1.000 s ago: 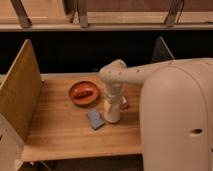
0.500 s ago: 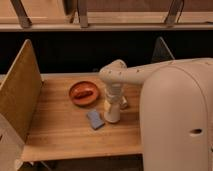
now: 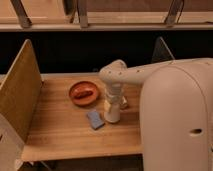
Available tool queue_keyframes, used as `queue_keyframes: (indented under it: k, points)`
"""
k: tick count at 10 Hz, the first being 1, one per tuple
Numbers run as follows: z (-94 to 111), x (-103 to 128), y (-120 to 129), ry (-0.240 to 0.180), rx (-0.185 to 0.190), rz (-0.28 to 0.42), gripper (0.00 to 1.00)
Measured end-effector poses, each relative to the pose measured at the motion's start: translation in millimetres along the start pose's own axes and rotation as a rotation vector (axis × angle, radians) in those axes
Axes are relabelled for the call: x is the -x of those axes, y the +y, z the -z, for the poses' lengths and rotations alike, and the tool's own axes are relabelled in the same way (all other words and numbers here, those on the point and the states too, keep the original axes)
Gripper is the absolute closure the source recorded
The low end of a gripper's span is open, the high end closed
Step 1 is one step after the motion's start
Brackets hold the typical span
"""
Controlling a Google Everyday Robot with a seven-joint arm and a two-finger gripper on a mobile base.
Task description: Place the ceramic cup over the eraser
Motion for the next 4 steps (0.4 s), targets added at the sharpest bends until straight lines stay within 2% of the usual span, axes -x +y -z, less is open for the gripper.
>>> queue_keyframes:
  k: [4]
  points:
    - [-1.0, 0.4, -0.4, -0.002, 0.0, 0.0, 0.2]
